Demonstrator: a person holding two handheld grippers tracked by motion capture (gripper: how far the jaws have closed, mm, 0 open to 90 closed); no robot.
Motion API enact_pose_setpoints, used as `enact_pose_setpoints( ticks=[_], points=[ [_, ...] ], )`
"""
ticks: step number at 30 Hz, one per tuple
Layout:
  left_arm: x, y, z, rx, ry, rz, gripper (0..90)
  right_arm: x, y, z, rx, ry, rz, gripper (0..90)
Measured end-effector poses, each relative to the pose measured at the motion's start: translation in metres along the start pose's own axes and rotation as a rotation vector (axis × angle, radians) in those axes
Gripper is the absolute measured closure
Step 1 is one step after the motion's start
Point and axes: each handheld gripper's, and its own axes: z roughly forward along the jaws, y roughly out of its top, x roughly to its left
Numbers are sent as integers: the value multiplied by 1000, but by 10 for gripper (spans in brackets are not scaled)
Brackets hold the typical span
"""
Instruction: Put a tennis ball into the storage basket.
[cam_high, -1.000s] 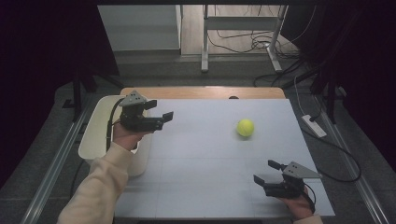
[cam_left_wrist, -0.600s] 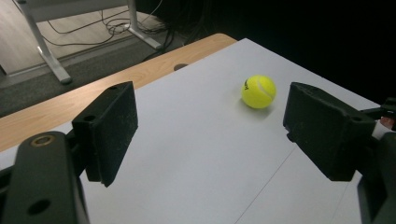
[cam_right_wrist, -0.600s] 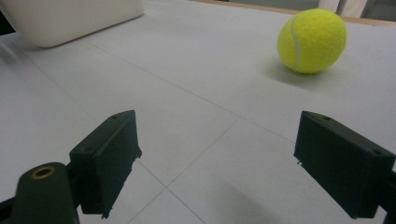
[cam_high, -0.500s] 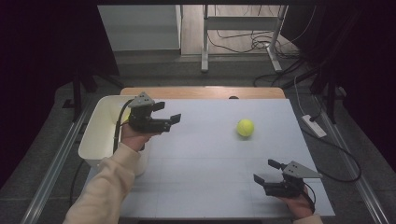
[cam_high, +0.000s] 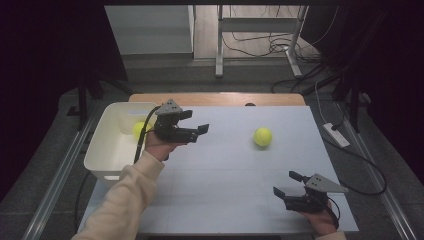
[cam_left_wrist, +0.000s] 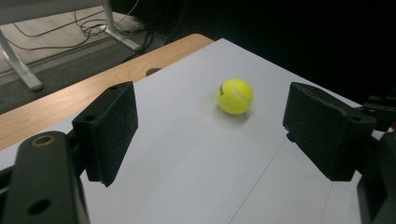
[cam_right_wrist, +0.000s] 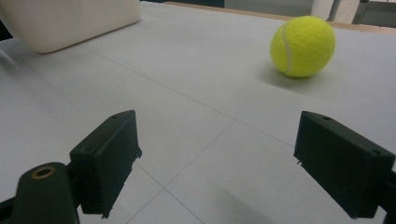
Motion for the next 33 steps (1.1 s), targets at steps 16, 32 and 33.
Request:
enact_pose_setpoints(
  ticks=[16, 32, 33],
  points=[
    [-10, 3, 27, 40, -31, 8, 182, 2, 2, 2, -3, 13, -12, 142],
    [-20, 12, 58, 69, -49, 12, 169, 2, 1, 4, -1, 11, -13, 142],
    [-20, 13, 60, 70, -54, 14, 168, 2, 1, 4, -1, 11, -14, 142]
  ],
)
